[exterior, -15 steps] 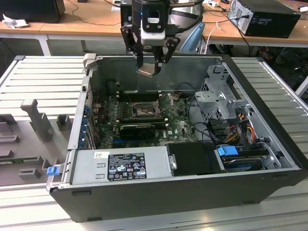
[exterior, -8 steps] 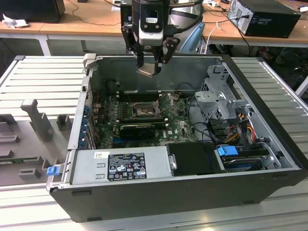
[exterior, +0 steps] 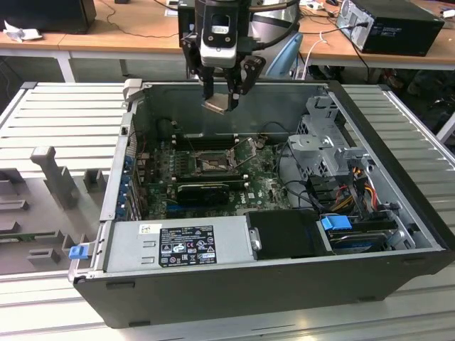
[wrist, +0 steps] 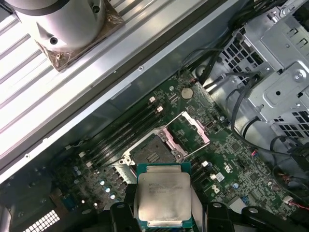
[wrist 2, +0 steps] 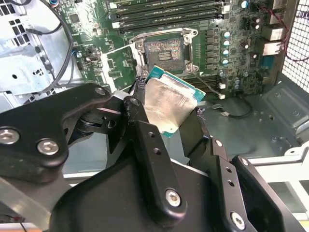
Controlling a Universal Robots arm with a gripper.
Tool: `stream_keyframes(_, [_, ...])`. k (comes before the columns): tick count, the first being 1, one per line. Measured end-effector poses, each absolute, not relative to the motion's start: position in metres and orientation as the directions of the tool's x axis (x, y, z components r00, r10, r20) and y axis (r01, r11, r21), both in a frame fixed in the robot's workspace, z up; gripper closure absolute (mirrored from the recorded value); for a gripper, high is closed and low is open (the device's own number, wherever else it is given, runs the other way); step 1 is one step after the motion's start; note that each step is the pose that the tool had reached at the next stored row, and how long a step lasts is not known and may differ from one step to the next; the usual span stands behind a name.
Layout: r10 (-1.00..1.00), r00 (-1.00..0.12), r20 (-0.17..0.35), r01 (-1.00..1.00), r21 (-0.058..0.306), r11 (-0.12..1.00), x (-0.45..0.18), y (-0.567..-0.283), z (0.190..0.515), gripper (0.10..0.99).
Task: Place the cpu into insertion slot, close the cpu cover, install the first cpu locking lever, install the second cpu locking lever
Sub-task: 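Place the cpu into insertion slot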
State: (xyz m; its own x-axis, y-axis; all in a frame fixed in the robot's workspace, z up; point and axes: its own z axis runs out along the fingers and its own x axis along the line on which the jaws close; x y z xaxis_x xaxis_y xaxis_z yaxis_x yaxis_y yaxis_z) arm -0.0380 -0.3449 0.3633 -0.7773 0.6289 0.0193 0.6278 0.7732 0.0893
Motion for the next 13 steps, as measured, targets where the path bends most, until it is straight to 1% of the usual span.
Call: stream_keyframes(13, [0.698,-0.716,0.019,0.697,0.089,0.712,-0.0379,-0.3449,0.3632,0.557])
